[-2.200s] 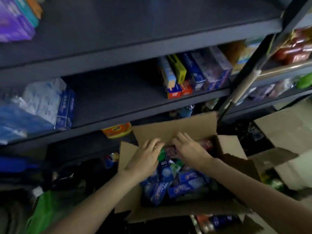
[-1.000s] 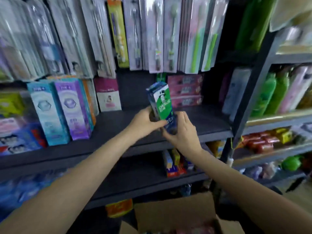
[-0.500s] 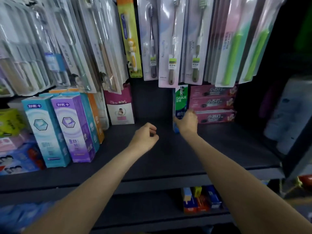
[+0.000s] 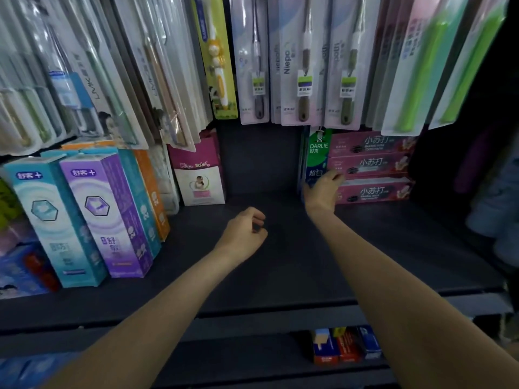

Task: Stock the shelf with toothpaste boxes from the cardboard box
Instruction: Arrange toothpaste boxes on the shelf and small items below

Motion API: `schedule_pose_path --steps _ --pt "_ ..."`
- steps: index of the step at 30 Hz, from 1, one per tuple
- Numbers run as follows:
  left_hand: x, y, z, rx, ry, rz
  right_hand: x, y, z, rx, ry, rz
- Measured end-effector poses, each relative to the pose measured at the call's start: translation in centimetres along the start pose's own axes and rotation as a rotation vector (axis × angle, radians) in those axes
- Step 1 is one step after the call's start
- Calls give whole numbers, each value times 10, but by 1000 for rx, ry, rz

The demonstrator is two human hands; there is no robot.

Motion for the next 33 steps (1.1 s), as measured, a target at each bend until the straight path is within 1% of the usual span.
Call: schedule_pose_path --steps 6,8,10,12,14,15,17,19,20,21,22,24,25,26,28,29,30,32,33 --pt "5 -7 3 26 11 -2 -15 -14 1 -42 65 8" --pt "6 -15 7 46 13 21 -28 -28 -3 -118 47 29" --pt "6 -27 15 103 55 70 -43 -51 -6 -227 5 42" --pt "8 -47 23 223 118 138 -59 -84 -7 -420 -104 48" --pt "16 -78 31 407 151 186 -76 -124 -3 -679 -272 92" --pt "23 -97 32 510 167 188 -85 -145 3 -776 -347 132" --pt "45 -139 25 674 204 136 -100 -191 28 -870 -449 156" --pt "70 -176 -1 754 264 69 -110 -236 60 -895 -468 114" --pt "89 -196 -23 752 304 3 -110 -262 83 -893 -478 42" --pt "111 -214 -48 726 367 -97 -103 -288 110 -903 -510 -56" --pt "133 -233 -73 667 445 -241 -93 -312 140 -894 -573 -175" --pt "174 -263 -124 506 585 -540 -59 -353 209 -799 -742 -438" --pt "192 -275 -149 434 648 -659 -41 -369 239 -725 -799 -573" --pt "206 -284 -169 383 703 -746 -24 -383 263 -671 -839 -676" --pt "230 -296 -204 303 778 -850 12 -410 312 -576 -875 -944" --pt "242 -302 -220 264 785 -872 29 -424 336 -542 -900 -1094" --pt "253 -307 -234 231 780 -887 43 -436 355 -517 -922 -1208" --pt "270 -315 -260 161 754 -900 66 -454 385 -472 -975 -1369" --pt "277 -317 -270 124 737 -894 77 -460 398 -457 -997 -1406"
Point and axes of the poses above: each hand's wrist, its own y-axis towards the middle knuckle, its own x-axis out of the palm, z = x × y, the point moved 4 cm from there along y, towards the middle knuckle
